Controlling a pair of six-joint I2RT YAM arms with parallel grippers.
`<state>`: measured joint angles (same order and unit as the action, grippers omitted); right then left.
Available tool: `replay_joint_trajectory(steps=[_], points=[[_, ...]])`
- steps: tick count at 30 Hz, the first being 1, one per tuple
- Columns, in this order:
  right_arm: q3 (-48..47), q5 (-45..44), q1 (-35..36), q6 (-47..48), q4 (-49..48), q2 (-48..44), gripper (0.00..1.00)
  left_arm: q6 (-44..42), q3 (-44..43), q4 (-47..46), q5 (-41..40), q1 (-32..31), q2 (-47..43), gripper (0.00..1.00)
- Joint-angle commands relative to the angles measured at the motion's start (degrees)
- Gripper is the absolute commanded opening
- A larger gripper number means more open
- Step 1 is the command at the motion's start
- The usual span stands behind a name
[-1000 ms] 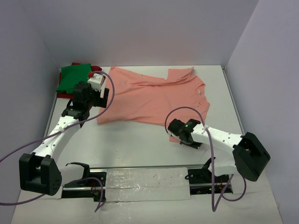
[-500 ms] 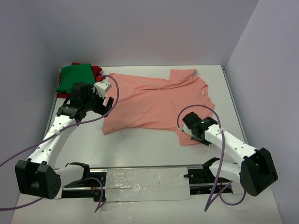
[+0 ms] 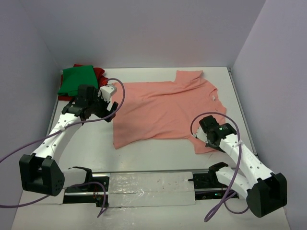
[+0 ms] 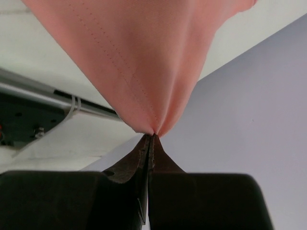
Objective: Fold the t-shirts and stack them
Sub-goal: Flatten out the tshirt
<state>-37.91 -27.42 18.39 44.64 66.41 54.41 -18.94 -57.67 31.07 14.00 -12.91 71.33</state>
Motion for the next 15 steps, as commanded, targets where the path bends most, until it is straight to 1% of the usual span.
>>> replay_joint_trajectory(steps=[1,5,7,10,13,15], points=[[-0.5,1.3,-0.9,4.2,7.9,-2.3,0.00,-0.2,-1.7,-0.7,-0.4,0.4,0.9,0.99],[-0.2,5.0,-0.9,5.8,16.6,-3.8,0.00,-0.6,-3.1,0.7,0.3,0.4,1.4,0.99],[0.9,4.0,-1.0,6.4,16.6,-5.4,0.00,-0.9,-3.2,1.1,0.2,0.4,1.6,0.99],[1.1,5.5,-1.2,9.2,16.6,-6.7,0.00,-1.6,-3.1,1.7,0.6,0.4,1.6,0.99],[-2.0,11.1,-1.3,10.9,16.6,-5.5,0.00,-2.9,-3.5,2.7,2.8,0.4,1.6,0.99],[-2.6,12.5,-1.3,12.1,16.6,-4.0,0.00,-4.0,-4.1,4.3,4.6,0.4,2.1,0.99]])
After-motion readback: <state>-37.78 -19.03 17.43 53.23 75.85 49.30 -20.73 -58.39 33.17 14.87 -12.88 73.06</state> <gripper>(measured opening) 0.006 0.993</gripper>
